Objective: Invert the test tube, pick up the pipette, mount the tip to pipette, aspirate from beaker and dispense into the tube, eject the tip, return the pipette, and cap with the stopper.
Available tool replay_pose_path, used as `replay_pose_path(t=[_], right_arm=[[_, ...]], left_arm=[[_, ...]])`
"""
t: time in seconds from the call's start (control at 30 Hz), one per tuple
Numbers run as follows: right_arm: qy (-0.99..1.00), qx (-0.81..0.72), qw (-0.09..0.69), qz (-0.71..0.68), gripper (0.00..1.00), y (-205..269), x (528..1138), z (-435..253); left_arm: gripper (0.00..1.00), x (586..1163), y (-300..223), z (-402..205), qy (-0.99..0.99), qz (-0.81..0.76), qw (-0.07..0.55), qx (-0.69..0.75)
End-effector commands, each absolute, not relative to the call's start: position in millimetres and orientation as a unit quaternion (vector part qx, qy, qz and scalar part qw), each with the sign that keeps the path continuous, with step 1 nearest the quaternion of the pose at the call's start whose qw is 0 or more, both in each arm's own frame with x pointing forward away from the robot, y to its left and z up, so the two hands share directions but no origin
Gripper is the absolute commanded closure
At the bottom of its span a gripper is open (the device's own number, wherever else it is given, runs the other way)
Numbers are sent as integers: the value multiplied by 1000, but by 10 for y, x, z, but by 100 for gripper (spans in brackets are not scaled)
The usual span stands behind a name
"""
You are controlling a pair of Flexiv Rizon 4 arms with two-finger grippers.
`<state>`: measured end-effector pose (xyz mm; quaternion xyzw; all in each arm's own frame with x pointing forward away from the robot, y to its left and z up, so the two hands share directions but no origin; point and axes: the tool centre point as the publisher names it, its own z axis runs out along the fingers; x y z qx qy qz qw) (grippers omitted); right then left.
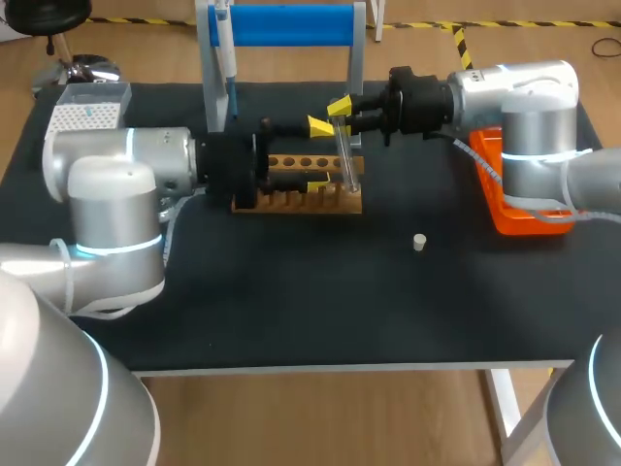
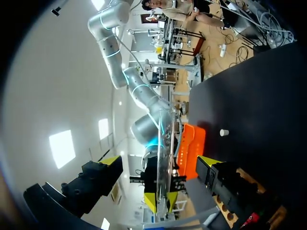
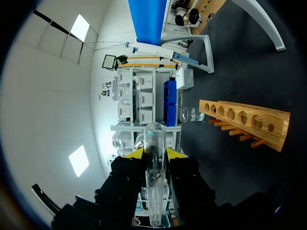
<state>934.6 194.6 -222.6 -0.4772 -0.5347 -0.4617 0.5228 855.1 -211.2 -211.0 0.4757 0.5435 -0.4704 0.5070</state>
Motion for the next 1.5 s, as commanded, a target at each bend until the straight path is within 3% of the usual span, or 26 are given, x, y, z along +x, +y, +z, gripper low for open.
replay_pose_path(t=[0.03,0.6,0.67,1.03,1.07,1.13,1.23,1.3,1.5], right_arm=[[-535,-478,522,-461,100,1940,9345,-2216],[-535,-478,522,-461,100,1940,9345,-2216],[-535,-478,522,-461,100,1940,9345,-2216],[-535,-478,522,-461,100,1940,9345,-2216],[-535,-478,522,-461,100,1940,9345,-2216],[-535,-478,522,-461,100,1940,9345,-2216],[-535,-478,522,-461,100,1940,9345,-2216],[-535,-478,522,-461,100,1940,9345,-2216],[-535,-478,522,-461,100,1940,9345,-2216]], left_arm=[[0,8588,-2219,-2128,542,-472,503,480],[0,8506,-2373,-2074,528,-473,508,490],[14,8502,-2394,-2069,527,-471,508,492],[20,8530,-2466,-2082,516,-473,516,495],[25,8532,-2472,-2084,513,-475,516,495],[45,8538,-2488,-2087,510,-477,517,495],[38,8544,-2506,-2097,507,-484,518,491],[44,8545,-2514,-2104,505,-487,520,488],[44,8541,-2523,-2115,502,-492,522,483]])
